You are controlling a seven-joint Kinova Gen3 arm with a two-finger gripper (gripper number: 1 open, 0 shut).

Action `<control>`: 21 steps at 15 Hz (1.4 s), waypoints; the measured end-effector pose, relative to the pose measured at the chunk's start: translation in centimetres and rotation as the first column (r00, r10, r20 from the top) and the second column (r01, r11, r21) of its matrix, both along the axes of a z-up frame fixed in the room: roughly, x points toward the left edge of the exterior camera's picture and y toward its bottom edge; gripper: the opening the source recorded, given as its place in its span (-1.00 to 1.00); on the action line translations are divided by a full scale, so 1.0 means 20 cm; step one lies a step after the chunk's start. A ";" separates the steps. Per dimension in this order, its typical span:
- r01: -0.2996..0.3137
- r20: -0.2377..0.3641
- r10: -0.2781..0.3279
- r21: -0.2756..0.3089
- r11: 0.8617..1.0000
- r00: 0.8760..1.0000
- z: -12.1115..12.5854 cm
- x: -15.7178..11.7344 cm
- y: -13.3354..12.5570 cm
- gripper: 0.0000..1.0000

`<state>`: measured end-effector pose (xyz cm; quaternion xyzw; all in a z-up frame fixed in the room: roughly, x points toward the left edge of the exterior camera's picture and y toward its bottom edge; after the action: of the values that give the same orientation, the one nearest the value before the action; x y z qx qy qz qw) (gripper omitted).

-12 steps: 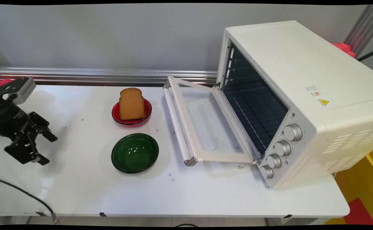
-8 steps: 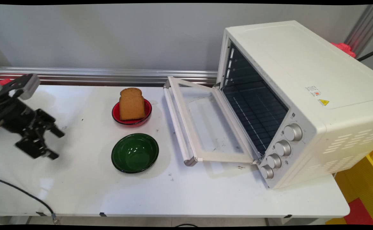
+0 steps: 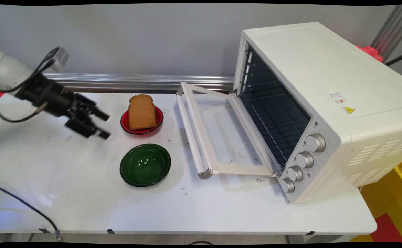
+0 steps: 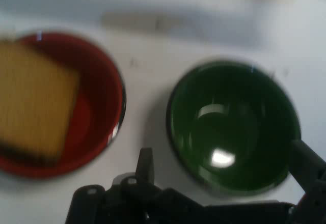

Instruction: Close the oven

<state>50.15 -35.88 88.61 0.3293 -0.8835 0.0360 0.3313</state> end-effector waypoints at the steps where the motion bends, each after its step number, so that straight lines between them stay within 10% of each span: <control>1: 0.000 -0.031 0.000 -0.014 1.000 1.000 0.00 -0.03 -0.03 1.00; 6: 0.020 -0.119 -0.029 -0.077 0.997 0.993 0.02 -0.14 -0.12 1.00; 14: 0.083 -0.092 -0.096 -0.138 0.987 0.991 0.03 -0.19 -0.12 1.00; 15: 0.089 -0.088 -0.102 -0.142 0.986 0.991 0.04 -0.20 -0.12 -1.00; 21: 0.104 -0.067 -0.115 -0.145 0.984 0.991 0.02 -0.22 -0.13 -1.00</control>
<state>45.72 -38.40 89.05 0.2571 -0.8824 0.0675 0.3881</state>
